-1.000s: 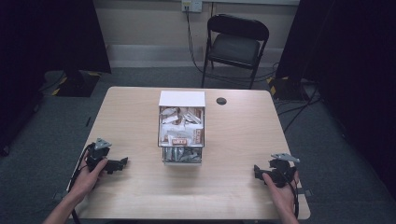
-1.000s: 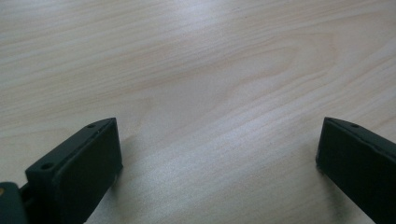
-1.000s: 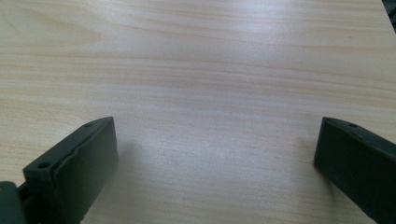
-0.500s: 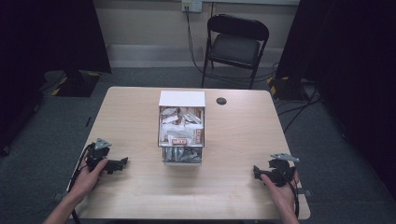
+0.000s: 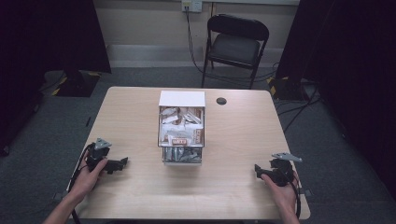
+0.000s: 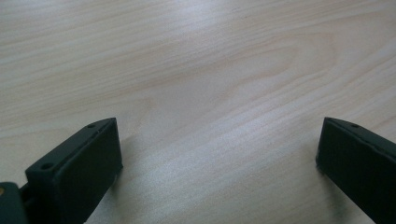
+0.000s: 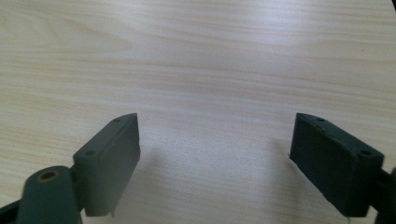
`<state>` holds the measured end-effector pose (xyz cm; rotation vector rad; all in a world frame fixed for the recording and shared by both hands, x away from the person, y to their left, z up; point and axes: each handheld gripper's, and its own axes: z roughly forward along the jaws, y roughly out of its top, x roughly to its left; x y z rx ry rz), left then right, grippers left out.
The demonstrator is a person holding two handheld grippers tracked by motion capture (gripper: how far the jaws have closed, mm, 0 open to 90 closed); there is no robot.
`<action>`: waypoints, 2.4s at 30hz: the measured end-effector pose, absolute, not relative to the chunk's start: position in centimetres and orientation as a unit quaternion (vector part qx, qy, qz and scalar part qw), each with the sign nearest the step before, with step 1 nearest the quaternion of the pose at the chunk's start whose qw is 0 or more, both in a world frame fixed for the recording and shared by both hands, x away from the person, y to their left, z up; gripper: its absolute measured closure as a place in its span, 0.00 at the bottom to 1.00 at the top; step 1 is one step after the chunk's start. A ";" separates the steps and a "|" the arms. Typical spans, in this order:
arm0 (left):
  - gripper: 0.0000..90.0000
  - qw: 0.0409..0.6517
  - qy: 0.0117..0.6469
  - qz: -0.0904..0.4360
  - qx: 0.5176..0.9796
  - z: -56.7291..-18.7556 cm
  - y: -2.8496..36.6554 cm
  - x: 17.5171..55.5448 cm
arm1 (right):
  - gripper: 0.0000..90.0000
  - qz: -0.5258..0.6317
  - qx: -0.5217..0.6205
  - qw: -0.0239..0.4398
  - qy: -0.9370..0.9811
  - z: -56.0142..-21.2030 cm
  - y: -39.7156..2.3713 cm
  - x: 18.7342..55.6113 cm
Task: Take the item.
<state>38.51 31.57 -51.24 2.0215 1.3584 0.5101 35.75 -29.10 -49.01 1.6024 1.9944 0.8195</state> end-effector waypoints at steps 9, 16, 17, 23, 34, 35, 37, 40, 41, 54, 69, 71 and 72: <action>0.00 0.321 0.517 0.194 0.770 -51.2 31.6 38.5 | 0.24 0.321 0.575 0.227 0.718 -48.1 -29.0 35.5; 0.00 0.321 0.517 0.194 0.769 -51.2 31.6 38.5 | 0.28 0.330 0.562 0.233 0.721 -47.5 -28.6 35.3; 0.00 0.321 0.517 0.194 0.769 -51.2 31.6 38.5 | 0.29 0.332 0.561 0.234 0.722 -47.4 -28.5 35.3; 0.00 0.321 0.517 0.194 0.770 -51.2 31.6 38.5 | 0.33 0.335 0.542 0.231 0.735 -46.8 -27.8 35.4; 0.00 0.321 0.517 0.194 0.770 -51.2 31.6 38.5 | 0.35 0.367 0.537 0.223 0.726 -45.6 -26.9 35.8; 0.00 0.321 0.517 0.194 0.770 -51.2 31.6 38.5 | 0.35 0.368 0.534 0.222 0.728 -45.4 -26.8 35.8; 0.00 0.321 0.517 0.194 0.770 -51.2 31.6 38.5 | 0.35 0.370 0.527 0.226 0.731 -45.0 -26.5 35.8; 0.00 0.321 0.517 0.194 0.769 -51.2 31.6 38.5 | 0.34 0.383 0.523 0.221 0.729 -44.3 -26.2 35.7; 0.00 0.321 0.517 0.194 0.770 -51.2 31.6 38.5 | 0.34 0.387 0.520 0.219 0.729 -44.1 -26.1 35.7; 0.00 0.321 0.517 0.194 0.769 -51.2 31.6 38.5 | 0.41 0.432 0.487 0.192 0.734 -41.1 -24.1 35.5; 0.00 0.321 0.517 0.194 0.770 -51.2 31.6 38.5 | 0.40 0.463 0.468 0.184 0.730 -37.8 -22.6 35.8; 0.00 0.321 0.517 0.194 0.770 -51.2 31.6 38.5 | 0.40 0.465 0.465 0.184 0.730 -37.4 -22.5 35.9; 0.00 0.321 0.517 0.194 0.769 -51.2 31.6 38.5 | 0.40 0.468 0.464 0.182 0.730 -37.2 -22.4 35.9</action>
